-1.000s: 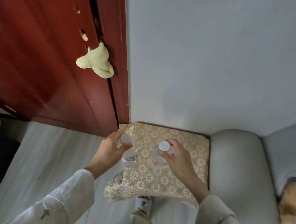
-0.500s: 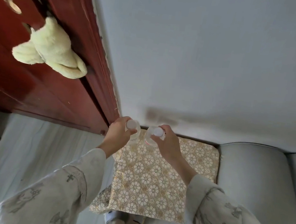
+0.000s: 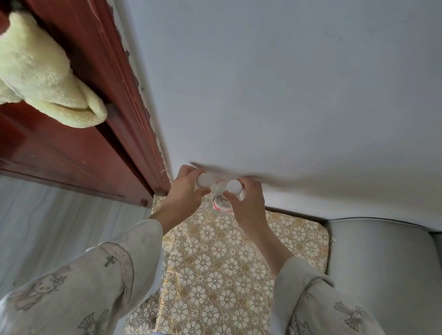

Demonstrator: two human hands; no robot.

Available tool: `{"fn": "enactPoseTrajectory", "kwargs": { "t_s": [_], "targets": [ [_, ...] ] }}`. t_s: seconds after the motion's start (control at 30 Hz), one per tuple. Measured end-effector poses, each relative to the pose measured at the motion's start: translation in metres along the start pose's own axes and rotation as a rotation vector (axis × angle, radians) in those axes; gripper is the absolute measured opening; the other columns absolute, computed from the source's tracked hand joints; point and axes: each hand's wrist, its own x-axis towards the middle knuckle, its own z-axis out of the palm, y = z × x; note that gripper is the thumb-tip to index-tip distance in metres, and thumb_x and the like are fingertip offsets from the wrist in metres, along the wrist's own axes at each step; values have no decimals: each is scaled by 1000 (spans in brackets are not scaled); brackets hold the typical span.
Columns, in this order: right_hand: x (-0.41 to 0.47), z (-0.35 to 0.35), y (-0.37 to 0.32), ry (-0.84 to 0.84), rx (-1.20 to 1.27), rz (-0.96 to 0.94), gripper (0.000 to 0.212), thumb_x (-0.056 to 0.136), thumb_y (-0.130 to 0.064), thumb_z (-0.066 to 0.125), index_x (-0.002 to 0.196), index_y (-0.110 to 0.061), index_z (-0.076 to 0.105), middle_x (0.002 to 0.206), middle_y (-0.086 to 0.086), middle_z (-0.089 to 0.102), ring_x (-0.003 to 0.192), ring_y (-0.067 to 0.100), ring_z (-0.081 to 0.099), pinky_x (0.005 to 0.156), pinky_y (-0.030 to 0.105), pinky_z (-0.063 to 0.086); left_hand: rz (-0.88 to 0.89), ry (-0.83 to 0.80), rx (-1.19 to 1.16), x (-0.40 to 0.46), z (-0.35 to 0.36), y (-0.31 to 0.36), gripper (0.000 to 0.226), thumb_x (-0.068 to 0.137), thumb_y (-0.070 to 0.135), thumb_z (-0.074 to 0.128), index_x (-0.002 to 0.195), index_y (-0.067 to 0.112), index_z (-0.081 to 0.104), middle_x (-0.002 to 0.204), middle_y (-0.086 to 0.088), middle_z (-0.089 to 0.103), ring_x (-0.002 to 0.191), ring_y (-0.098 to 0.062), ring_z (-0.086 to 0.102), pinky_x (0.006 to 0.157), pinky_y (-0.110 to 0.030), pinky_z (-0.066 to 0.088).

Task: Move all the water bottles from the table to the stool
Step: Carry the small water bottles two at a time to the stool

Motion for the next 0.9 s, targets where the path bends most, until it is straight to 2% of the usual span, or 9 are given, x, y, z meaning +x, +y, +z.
{"fn": "enactPoseTrajectory", "kwargs": {
  "t_s": [0.13, 0.23, 0.3, 0.4, 0.43, 0.53, 0.7, 0.8, 0.9],
  "targets": [
    [-6, -2, 0, -38, 47, 57, 46, 78, -19, 68, 119, -10, 47, 124, 12, 46, 103, 16, 47, 91, 25, 35, -8, 8, -17, -8, 2, -3, 43, 85, 21, 60, 126, 14, 48, 125, -11, 41, 104, -17, 44, 94, -23, 31],
    [-12, -8, -6, -106, 62, 97, 67, 79, -24, 68, 135, -12, 32, 138, 9, 40, 125, 21, 41, 101, 30, 31, -51, -9, -44, -11, -3, 1, 53, 85, 22, 60, 133, 13, 39, 131, -11, 41, 116, -24, 45, 94, -24, 29],
    [-21, -14, -12, -144, 40, 114, 74, 80, -25, 67, 139, -14, 25, 142, 8, 39, 128, 21, 38, 102, 32, 32, -86, -56, -52, -16, -11, 7, 63, 85, 22, 60, 139, 14, 29, 136, -10, 42, 122, -24, 43, 99, -28, 30],
    [-46, -23, -25, -144, 23, 100, 60, 84, -24, 61, 135, -15, 31, 136, 6, 46, 108, 11, 45, 83, 14, 39, -127, -105, -33, -39, -24, 17, 67, 87, 23, 57, 142, 12, 21, 142, -11, 41, 124, -28, 46, 104, -40, 34],
    [-56, -25, -30, -151, 26, 97, 56, 85, -23, 59, 134, -16, 32, 135, 4, 47, 105, 9, 44, 81, 14, 40, -135, -90, -38, -52, -29, 19, 63, 88, 23, 54, 141, 12, 23, 141, -12, 42, 124, -28, 46, 103, -40, 36],
    [-86, -29, -46, -243, 9, 105, 48, 90, -26, 51, 133, -12, 36, 136, 4, 47, 118, 17, 47, 99, 34, 41, -182, -50, -94, -101, -49, 19, 49, 91, 25, 50, 135, 12, 35, 136, -10, 49, 123, -24, 47, 100, -37, 38],
    [-152, -27, -85, -456, 9, -9, 32, 91, -31, 46, 113, -9, 52, 94, -9, 56, 82, 7, 56, 69, 17, 44, -304, 224, -166, -220, -86, -4, 30, 90, 16, 52, 118, 7, 56, 123, -9, 60, 115, -23, 54, 95, -27, 36],
    [-200, -13, -109, -632, -43, -107, 28, 92, -30, 46, 107, -9, 56, 104, 6, 64, 96, 16, 61, 82, 24, 49, -423, 435, -251, -306, -104, -22, 22, 88, 8, 55, 107, 4, 63, 113, -12, 66, 107, -27, 60, 91, -31, 42],
    [-250, 11, -135, -797, -90, -201, 28, 92, -29, 46, 109, -10, 57, 107, 7, 65, 98, 17, 61, 91, 34, 50, -506, 597, -313, -386, -116, -36, 22, 88, 12, 55, 107, 5, 64, 109, -11, 67, 101, -26, 62, 86, -31, 45]
  ]
}}
